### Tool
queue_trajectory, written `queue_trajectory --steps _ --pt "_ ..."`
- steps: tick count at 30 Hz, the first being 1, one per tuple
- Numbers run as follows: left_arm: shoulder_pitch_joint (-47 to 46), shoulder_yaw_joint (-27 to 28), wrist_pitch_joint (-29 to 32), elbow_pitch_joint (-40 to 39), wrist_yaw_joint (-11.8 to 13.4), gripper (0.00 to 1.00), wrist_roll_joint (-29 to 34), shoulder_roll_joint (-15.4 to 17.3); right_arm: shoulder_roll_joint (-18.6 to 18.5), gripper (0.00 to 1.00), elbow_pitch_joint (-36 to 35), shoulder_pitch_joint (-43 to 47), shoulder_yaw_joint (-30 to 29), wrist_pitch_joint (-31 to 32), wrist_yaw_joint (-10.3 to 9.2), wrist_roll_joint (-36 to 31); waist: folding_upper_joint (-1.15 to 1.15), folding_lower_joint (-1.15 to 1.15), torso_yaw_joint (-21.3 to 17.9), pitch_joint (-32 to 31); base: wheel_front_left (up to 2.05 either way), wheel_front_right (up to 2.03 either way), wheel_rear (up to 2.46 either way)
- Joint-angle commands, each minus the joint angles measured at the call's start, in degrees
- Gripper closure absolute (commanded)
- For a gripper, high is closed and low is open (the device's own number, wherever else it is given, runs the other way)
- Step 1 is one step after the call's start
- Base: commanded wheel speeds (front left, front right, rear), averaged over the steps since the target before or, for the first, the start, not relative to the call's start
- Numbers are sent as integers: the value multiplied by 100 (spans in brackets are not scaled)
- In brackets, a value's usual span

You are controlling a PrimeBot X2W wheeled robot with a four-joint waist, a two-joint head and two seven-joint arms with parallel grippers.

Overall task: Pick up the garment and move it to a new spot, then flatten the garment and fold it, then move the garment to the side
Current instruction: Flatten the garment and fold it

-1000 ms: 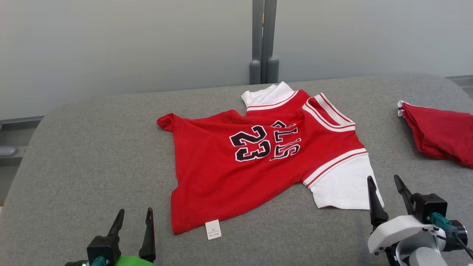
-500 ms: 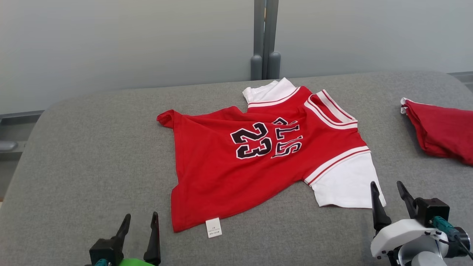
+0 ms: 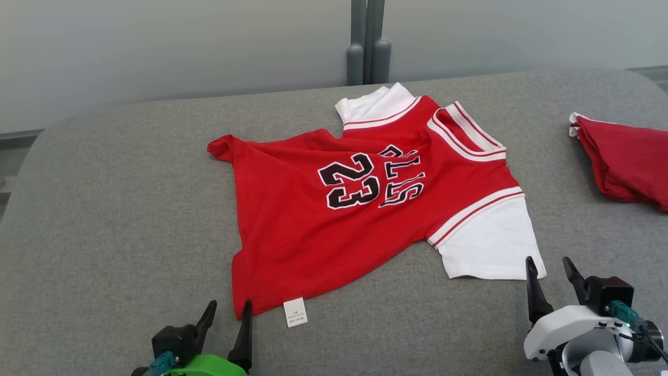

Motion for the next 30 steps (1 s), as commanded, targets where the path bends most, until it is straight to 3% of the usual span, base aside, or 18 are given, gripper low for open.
queue_trajectory --steps 1,12,28,29,30 --pt "-129 -42 0 86 -9 0 -113 19 -6 0 20 -70 -13 -24 -9 -47 0 0 -76 158 0 0 0" --pt "-346 -100 0 601 -47 0 -400 20 -15 0 -14 -194 -43 -24 -9 -52 0 0 -185 341 0 0 0" --pt "-473 -401 0 443 -54 0 -695 20 -25 0 -29 -305 50 -24 -9 20 0 0 -263 518 0 0 0" --pt "-490 -377 0 438 -54 9 -687 20 -23 0 -19 -317 47 -24 -9 20 0 0 -265 532 0 0 0" --pt "-501 -365 0 429 -54 38 -680 20 -23 0 0 -336 47 -24 -9 18 0 0 -266 546 0 0 0"
